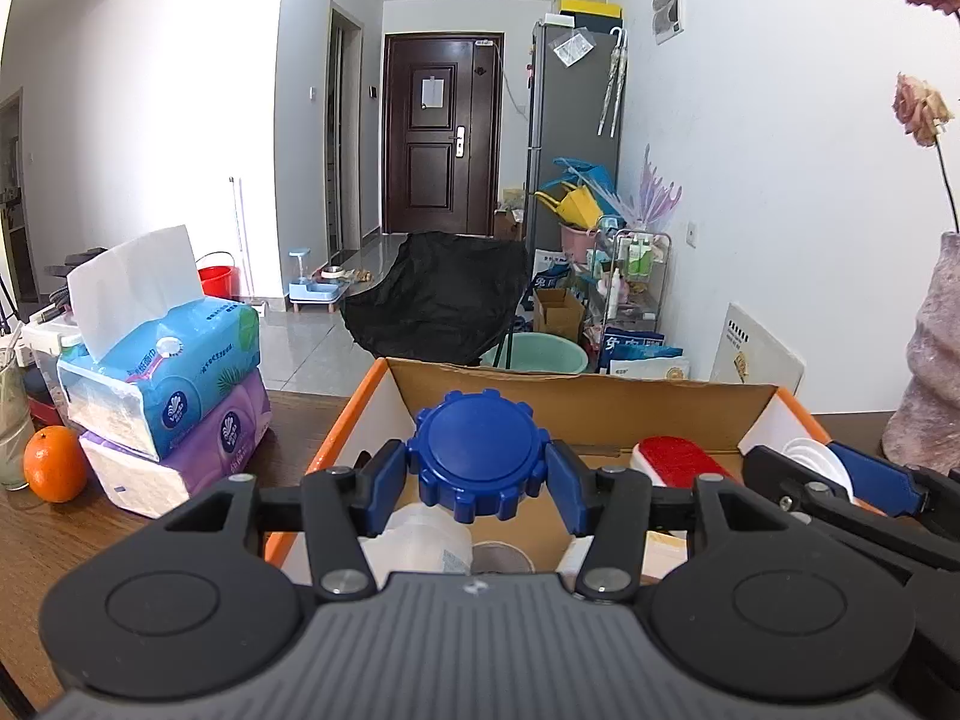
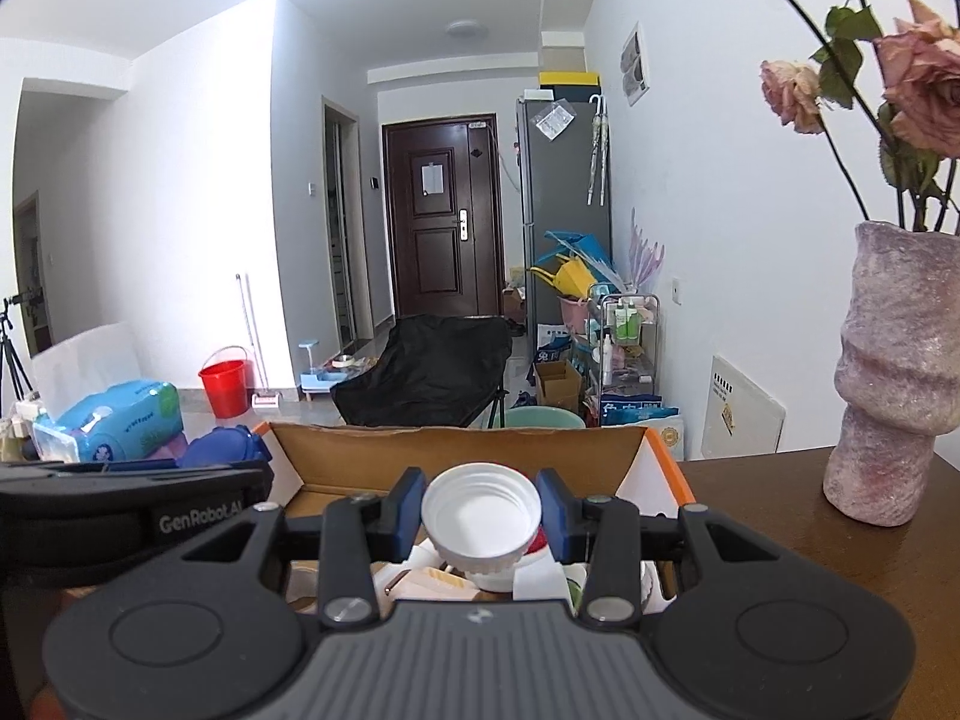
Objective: Organize rigid objects
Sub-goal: 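Open both grippers to drop the blue cap and white cap into the box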
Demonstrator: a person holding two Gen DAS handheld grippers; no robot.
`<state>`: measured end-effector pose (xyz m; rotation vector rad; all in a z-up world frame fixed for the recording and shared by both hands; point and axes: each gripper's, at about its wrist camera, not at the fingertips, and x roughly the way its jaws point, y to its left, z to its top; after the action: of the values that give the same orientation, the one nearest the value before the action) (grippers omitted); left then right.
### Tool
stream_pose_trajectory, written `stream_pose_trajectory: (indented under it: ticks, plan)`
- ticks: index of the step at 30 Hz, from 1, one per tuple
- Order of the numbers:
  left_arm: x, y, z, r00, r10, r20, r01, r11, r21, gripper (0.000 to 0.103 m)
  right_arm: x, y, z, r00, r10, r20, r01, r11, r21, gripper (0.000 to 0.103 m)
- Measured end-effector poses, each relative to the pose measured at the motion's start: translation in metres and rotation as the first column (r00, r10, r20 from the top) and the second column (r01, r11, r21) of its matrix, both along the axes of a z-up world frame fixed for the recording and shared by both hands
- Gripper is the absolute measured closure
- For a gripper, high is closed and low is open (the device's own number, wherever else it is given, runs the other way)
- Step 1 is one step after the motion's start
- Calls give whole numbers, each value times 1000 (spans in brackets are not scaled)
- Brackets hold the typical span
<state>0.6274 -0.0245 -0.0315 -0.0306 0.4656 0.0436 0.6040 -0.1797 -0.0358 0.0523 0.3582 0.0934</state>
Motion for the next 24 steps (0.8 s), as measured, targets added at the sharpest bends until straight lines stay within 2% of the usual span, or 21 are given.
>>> stream_pose_trajectory:
  ticks: [9,10,12,13,14,15,17,18,24]
  plan:
    - [11,7,-5,1000,-7,-26,7,1000,2,50,12,-4,-8,999,-10,-44,9,1000,-7,63]
    - [11,7,-5,1000,-4,-23,4,1000,4,47,12,-4,-8,999,-7,-48,7,1000,-11,63]
    - [11,7,-4,1000,1,-20,-1,1000,19,30,13,-5,-8,999,-11,-49,10,1000,-16,63]
    - [10,8,-4,1000,7,-13,-6,1000,28,18,13,-5,-8,999,-14,-50,13,1000,-19,60]
    - [10,7,-4,1000,17,-2,-17,999,38,13,13,-6,-8,998,-20,-53,18,1000,-22,46]
    - [10,8,-3,1000,23,4,-23,999,46,11,12,-7,-7,998,-33,-50,32,999,-23,25]
    - [10,10,-3,1000,29,3,-30,999,45,1,9,-9,-6,997,-67,-27,66,998,-24,3]
    - [10,12,-2,999,33,5,-33,999,39,0,7,-10,-5,997,-76,-16,76,997,-21,0]
    - [11,17,-1,999,42,-2,-42,998,40,0,9,-19,-1,996,-87,-24,88,996,11,0]
